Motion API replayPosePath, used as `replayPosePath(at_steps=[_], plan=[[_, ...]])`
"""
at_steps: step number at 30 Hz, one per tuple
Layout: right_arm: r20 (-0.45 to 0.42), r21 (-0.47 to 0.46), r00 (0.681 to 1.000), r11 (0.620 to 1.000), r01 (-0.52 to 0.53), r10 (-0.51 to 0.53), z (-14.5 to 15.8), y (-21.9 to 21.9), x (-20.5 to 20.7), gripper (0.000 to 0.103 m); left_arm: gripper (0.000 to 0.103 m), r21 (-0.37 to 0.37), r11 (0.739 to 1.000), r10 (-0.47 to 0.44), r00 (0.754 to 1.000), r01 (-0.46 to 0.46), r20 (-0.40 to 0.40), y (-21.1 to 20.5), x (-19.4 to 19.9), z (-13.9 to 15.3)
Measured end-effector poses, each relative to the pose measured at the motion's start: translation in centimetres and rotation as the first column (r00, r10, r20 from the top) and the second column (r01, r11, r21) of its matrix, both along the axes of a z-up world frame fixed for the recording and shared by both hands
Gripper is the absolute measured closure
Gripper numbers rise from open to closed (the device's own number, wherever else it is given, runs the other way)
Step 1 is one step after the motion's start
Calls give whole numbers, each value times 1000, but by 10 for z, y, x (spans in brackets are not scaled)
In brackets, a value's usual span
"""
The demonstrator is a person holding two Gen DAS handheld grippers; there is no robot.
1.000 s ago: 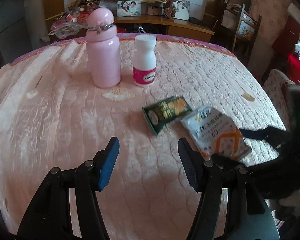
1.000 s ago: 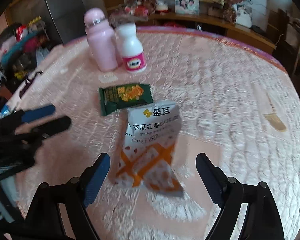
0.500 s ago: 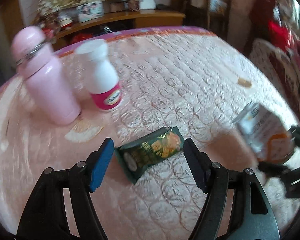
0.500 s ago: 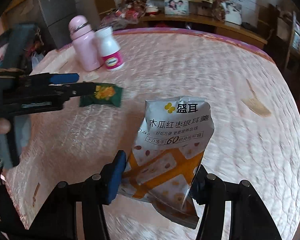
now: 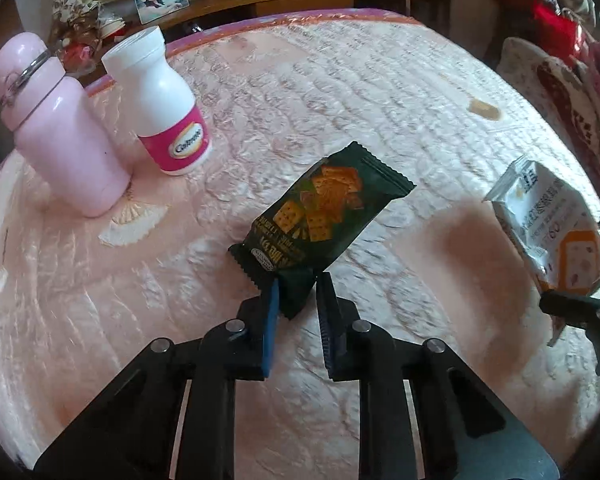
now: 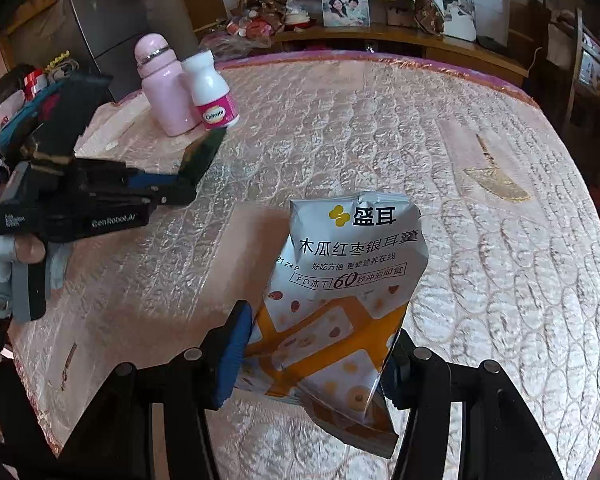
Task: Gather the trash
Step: 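Grasp the white-orange snack bag with the right tool while the left tool grasps the green packet, then carry the green packet and snack bag over the white bucket with both tools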
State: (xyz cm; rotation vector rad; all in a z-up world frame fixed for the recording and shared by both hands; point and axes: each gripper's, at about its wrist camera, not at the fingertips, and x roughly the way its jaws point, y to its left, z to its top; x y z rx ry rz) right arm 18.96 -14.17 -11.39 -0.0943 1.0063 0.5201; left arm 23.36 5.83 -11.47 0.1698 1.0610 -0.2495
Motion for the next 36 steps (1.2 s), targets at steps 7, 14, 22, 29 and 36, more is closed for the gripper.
replayPosePath(at_steps=[7, 14, 22, 29, 36], plan=[[14, 17, 1000, 1000, 16, -16, 12, -22, -18, 48, 87, -59, 997, -53, 998, 52, -22, -18, -27, 21], [-4, 36, 999, 998, 53, -53, 14, -45, -25, 48, 84, -79, 992, -104, 989, 96, -104, -41, -67, 25], [-29, 51, 997, 996, 75, -74, 13, -65, -38, 48, 34, -109, 978, -180, 984, 177, -13, -50, -81, 46], [-23, 43, 996, 995, 85, -84, 15, -76, -45, 48, 33, -41, 966, -256, 965, 254, -51, -84, -58, 26], [-17, 39, 995, 995, 95, -95, 16, -82, -49, 48, 71, 6, 984, -177, 981, 178, -75, -99, -59, 1]])
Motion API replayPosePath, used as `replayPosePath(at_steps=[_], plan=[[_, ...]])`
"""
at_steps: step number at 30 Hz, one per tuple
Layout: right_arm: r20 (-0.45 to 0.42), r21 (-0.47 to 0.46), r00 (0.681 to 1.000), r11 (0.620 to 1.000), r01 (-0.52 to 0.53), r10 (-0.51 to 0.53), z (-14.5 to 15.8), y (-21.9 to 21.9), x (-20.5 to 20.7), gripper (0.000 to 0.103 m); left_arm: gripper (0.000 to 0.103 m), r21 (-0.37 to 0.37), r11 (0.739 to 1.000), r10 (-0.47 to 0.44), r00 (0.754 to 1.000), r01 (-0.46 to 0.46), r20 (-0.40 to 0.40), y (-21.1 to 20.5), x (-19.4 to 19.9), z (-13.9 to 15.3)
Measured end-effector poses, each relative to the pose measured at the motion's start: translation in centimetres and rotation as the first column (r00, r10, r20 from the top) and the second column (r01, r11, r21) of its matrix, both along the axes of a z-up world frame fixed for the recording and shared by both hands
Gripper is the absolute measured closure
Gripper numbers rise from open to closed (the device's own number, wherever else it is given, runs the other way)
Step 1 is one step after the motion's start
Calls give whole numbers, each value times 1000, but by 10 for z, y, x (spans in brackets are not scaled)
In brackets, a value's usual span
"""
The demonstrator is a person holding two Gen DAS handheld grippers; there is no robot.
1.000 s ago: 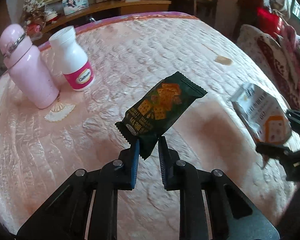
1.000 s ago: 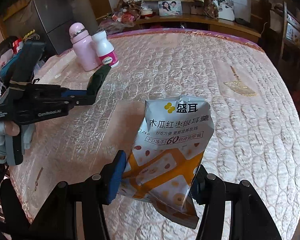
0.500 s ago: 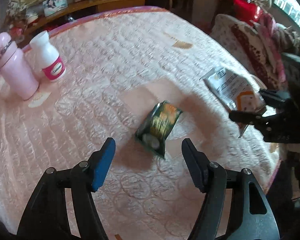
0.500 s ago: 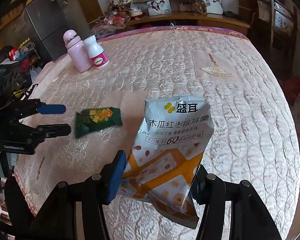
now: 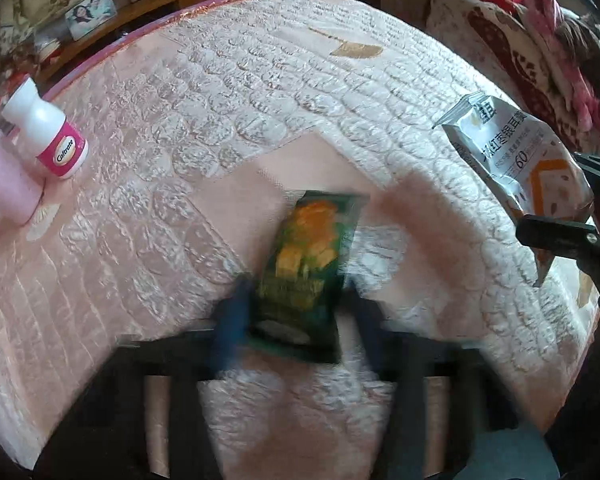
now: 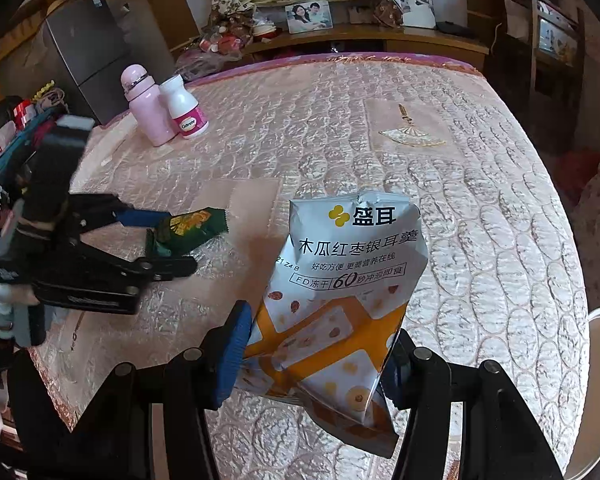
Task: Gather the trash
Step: 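Carry the green packet and snack bag over the white bucket with both tools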
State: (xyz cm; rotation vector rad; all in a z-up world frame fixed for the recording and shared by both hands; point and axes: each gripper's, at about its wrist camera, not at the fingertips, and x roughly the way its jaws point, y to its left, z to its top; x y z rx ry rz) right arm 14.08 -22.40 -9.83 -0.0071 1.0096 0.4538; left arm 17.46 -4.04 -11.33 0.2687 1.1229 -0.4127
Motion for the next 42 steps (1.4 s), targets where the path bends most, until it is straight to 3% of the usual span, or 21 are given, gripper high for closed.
replayPosePath(at_steps=[10, 19, 24, 33, 42], plan=[[38, 15, 998, 999, 44, -45, 13, -37, -20, 48, 82, -112, 991, 89, 991, -78, 100, -50, -37, 35], [85, 4, 986, 990, 142, -142, 30, -105, -47, 48, 82, -150, 989, 37, 988, -15, 148, -126, -58, 51], [91, 7, 973, 977, 214, -214, 33, -148, -61, 48, 82, -181, 983, -4, 991, 28, 134, -164, -63, 53], [73, -11, 923, 925, 381, -379, 25, -243, -83, 48, 82, -230, 965, -105, 988, 130, 115, -248, -66, 58], [39, -32, 867, 866, 498, -497, 8, -315, -93, 48, 82, -232, 950, -192, 976, 210, 99, -328, -65, 50]])
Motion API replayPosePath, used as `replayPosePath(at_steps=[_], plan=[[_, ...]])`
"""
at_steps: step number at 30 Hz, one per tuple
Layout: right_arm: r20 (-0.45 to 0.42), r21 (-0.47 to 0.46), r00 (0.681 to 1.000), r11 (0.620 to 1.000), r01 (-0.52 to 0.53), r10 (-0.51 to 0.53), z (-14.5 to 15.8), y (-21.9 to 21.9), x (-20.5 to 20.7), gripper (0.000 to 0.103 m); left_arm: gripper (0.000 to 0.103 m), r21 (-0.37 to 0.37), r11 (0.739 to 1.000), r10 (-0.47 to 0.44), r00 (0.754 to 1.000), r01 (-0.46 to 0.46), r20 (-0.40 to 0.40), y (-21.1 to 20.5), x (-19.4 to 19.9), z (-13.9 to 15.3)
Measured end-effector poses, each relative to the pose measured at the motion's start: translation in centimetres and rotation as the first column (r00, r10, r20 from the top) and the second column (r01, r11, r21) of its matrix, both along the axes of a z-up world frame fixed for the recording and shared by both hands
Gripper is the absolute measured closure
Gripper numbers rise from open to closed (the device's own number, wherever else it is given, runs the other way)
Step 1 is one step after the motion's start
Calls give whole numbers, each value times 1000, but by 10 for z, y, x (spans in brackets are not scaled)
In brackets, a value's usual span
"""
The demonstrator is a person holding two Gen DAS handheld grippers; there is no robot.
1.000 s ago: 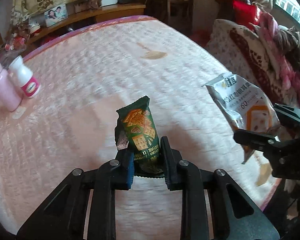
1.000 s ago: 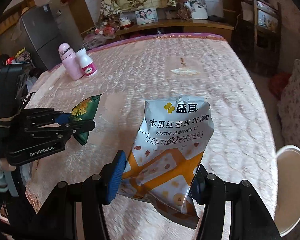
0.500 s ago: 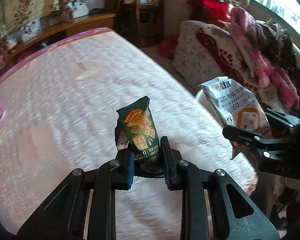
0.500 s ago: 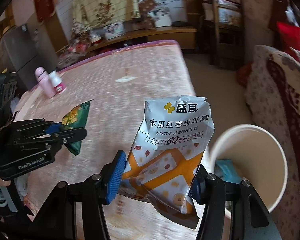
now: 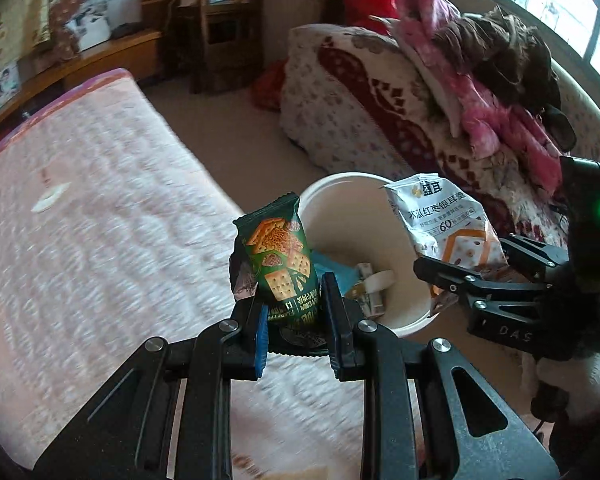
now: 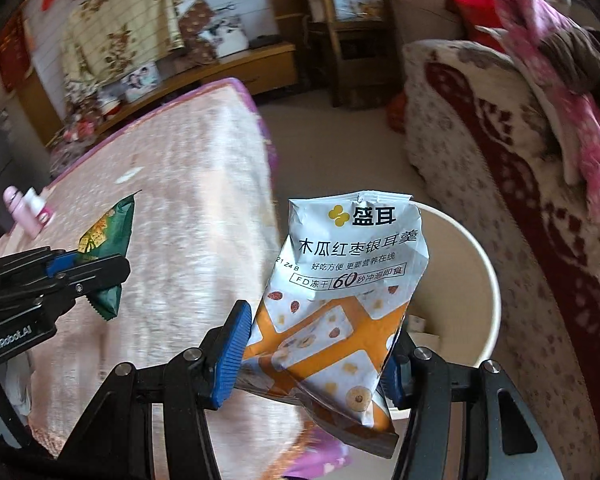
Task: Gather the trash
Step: 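Carry the green packet and snack bag over the white bucket with both tools, then open both tools to drop the packets into the bucket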
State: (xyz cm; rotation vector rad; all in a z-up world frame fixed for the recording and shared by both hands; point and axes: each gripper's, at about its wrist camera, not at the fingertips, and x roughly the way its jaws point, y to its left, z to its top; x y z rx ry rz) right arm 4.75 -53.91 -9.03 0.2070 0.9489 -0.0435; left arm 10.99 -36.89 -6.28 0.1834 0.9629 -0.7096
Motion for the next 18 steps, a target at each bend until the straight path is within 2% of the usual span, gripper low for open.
replayPosePath(at_steps=[8, 16, 17, 18], plan=[[-13, 8, 998, 998, 68, -68, -14, -35, -3, 48, 82, 6, 999, -39, 999, 38, 14, -46, 0, -9], [-18, 24, 993, 993, 114, -114, -28, -57, -5, 46, 80, -12, 999, -43, 999, 42, -5, -66, 4, -20], [-15, 24, 992, 992, 122, -122, -29, -59, -5, 45, 77, -15, 999, -43, 999, 43, -7, -68, 5, -21], [-11, 23, 992, 991, 128, -128, -28, -59, -6, 44, 67, -20, 999, -45, 999, 44, -12, -69, 5, -22]])
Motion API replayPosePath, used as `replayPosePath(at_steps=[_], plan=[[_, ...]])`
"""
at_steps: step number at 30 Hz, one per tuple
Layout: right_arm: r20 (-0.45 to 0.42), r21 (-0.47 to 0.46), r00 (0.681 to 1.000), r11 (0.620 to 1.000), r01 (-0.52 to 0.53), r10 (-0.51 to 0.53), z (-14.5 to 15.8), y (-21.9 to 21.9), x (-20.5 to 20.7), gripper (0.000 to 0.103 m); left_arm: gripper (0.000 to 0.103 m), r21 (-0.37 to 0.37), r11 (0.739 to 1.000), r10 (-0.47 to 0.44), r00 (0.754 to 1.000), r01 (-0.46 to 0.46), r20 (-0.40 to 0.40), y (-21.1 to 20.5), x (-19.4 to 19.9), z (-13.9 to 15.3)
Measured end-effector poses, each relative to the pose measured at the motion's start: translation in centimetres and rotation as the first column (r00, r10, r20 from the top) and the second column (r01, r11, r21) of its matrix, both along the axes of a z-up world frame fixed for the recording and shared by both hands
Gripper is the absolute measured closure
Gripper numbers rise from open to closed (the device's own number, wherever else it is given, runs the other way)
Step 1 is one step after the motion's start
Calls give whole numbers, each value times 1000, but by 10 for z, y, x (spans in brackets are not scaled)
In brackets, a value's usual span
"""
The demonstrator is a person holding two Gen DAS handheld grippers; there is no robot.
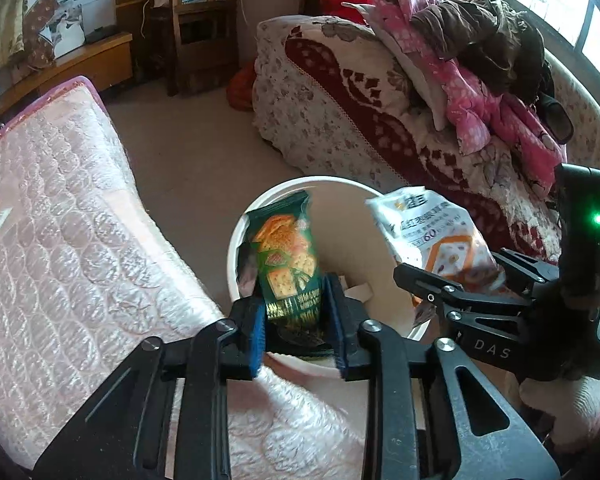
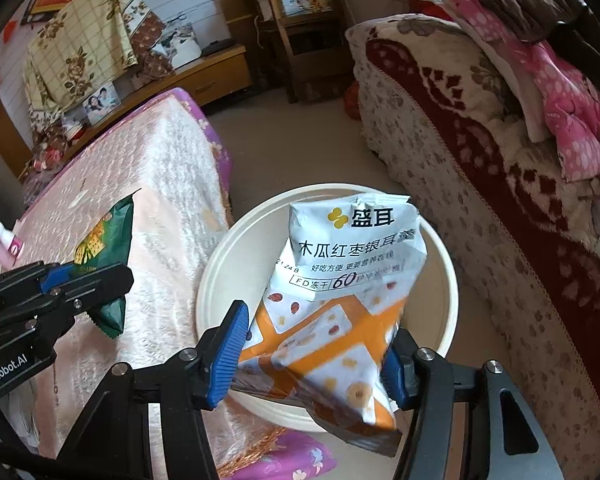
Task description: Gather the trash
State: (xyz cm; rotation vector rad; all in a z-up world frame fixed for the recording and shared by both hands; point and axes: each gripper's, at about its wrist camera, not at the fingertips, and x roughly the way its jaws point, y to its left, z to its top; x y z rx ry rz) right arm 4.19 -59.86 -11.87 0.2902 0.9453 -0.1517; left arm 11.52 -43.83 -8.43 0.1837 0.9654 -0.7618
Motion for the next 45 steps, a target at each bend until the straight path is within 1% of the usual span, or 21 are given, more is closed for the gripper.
replayPosePath(at_steps=[1, 2, 3, 4, 5, 8, 11, 14, 16, 18, 22, 27, 29, 33, 35, 39, 44, 45], plan=[[6, 2, 1000, 1000, 6, -6, 0, -2, 0, 44, 62, -5, 1000, 1, 1000, -1, -6, -1, 1, -1], [6, 4, 1000, 1000, 9, -9, -1, -4, 0, 43, 51, -7, 1000, 2, 1000, -2, -7, -3, 2, -2], [5, 3, 1000, 1000, 14, -14, -2, -6, 1, 39, 43, -11, 1000, 3, 1000, -3, -7, -3, 2, -2], [5, 3, 1000, 1000, 18, -18, -3, -8, 1, 35, 42, -15, 1000, 6, 1000, -6, -5, -2, 2, -2], [6, 5, 1000, 1000, 20, -20, -3, -9, 1, 31, 42, -15, 1000, 11, 1000, -11, -2, -2, 2, -2], [9, 14, 1000, 1000, 26, -26, -4, -11, -1, 31, 42, -3, 1000, 21, 1000, -21, 3, 0, 3, -3], [19, 17, 999, 1000, 26, -26, -4, -8, -5, 31, 42, 11, 999, 38, 999, -38, 29, 5, -1, -2], [45, 10, 999, 1000, 24, -24, 0, -2, -11, 31, 42, 5, 998, 61, 996, -62, 59, 13, -6, 2], [58, -11, 998, 999, 34, -33, 5, 5, -15, 31, 42, -4, 997, 82, 994, -82, 75, 19, -9, 8], [84, -34, 996, 998, 47, -44, 13, 12, -22, 31, 42, -10, 994, 113, 988, -113, 104, 28, -13, 15], [135, -54, 989, 997, 61, -53, 31, 25, -34, 31, 42, -2, 984, 176, 969, -178, 173, 45, -26, 30], [189, -88, 980, 993, 77, -59, 56, 46, -50, 31, 42, -60, 979, 204, 958, -196, 203, 70, -43, 51], [207, -110, 976, 990, 86, -62, 67, 56, -57, 31, 42, -73, 977, 213, 949, -202, 230, 79, -51, 61], [263, -137, 962, 984, 116, -77, 90, 72, -73, 30, 42, -101, 974, 222, 932, -201, 286, 94, -70, 78], [294, -142, 952, 982, 128, -82, 102, 79, -82, 29, 42, -114, 973, 224, 927, -199, 300, 101, -78, 85], [342, -156, 936, 978, 142, -81, 120, 90, -96, 28, 42, -153, 967, 246, 913, -206, 325, 116, -92, 97], [381, -171, 922, 974, 148, -73, 136, 102, -108, 28, 42, -184, 960, 268, 886, -212, 378, 132, -108, 111], [384, -174, 921, 974, 148, -71, 138, 104, -109, 26, 42, -190, 959, 271, 882, -211, 386, 134, -110, 113]])
